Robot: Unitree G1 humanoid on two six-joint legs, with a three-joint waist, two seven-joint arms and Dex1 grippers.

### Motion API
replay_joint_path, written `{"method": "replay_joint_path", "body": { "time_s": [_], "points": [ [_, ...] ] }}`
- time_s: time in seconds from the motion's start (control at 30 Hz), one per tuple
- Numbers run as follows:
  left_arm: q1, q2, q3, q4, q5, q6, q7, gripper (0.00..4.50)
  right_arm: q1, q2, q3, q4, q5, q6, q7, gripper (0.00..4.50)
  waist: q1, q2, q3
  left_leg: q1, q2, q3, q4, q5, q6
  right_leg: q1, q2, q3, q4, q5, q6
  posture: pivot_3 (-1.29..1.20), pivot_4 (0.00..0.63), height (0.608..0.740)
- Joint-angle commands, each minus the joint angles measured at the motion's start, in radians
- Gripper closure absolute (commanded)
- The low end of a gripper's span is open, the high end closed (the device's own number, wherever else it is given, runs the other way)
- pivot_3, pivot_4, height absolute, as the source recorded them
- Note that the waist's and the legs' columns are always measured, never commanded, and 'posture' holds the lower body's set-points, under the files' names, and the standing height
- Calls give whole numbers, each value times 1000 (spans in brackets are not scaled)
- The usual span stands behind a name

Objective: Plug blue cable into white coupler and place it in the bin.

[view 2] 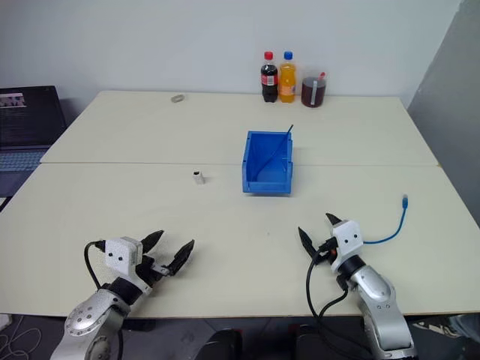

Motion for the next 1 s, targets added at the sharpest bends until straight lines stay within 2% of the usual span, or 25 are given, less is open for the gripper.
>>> {"method": "replay_joint_path", "body": {
  "time_s": [0.03, 0.13, 0.27, 0.37, 0.5, 0.77, 1.0],
  "points": [
    [-49, 78, -13, -54, -65, 26, -121, 0, 17, 8, -20, -64, 2, -20, -23, 37, 1, 0, 0, 0, 0, 0, 0, 0, 0, 0, 0, 0, 0, 0, 0, 0, 150, 740],
    [-122, 148, -55, -33, -45, 17, -206, 0, 25, 8, -59, -84, 7, -21, -53, 37, 2, 1, 1, 0, 0, 0, 0, 0, 0, 0, 0, 0, 0, 0, 0, 0, 150, 740],
    [-240, 191, -91, 4, -45, 27, -265, 0, 25, 0, -133, -113, 35, 12, -89, 37, 1, 2, 1, 0, 0, 1, 0, 0, 0, 0, 0, 0, 0, 0, 0, 0, 150, 740],
    [-335, 217, -123, 20, -89, 91, -328, 0, 5, -21, -229, -135, 56, 98, -145, 37, 0, 2, 1, 0, 0, 1, 0, 0, 0, 0, 0, 0, 1, 0, 0, 0, 150, 740],
    [-438, 273, -196, 44, -146, 191, -482, 0, -34, -101, -369, -107, 36, 249, -230, 37, -1, 2, 1, -1, -1, 1, 0, 0, 0, -1, 1, 1, 1, 0, 0, 0, 150, 740],
    [-506, 297, -255, 87, -151, 239, -613, 0, -151, -178, -451, 15, 66, 504, -278, 37, -9, 3, 2, 1, 1, 4, -2, 0, 1, -1, 2, 2, 2, 1, -2, 0, 150, 740],
    [-532, 289, -268, 89, -132, 233, -621, 0, -240, -212, -446, 138, 87, 590, -241, 37, -6, 3, 2, 1, 1, 5, -2, 0, 1, -1, 2, 3, 1, 1, -4, 0, 150, 740]
  ]
}}
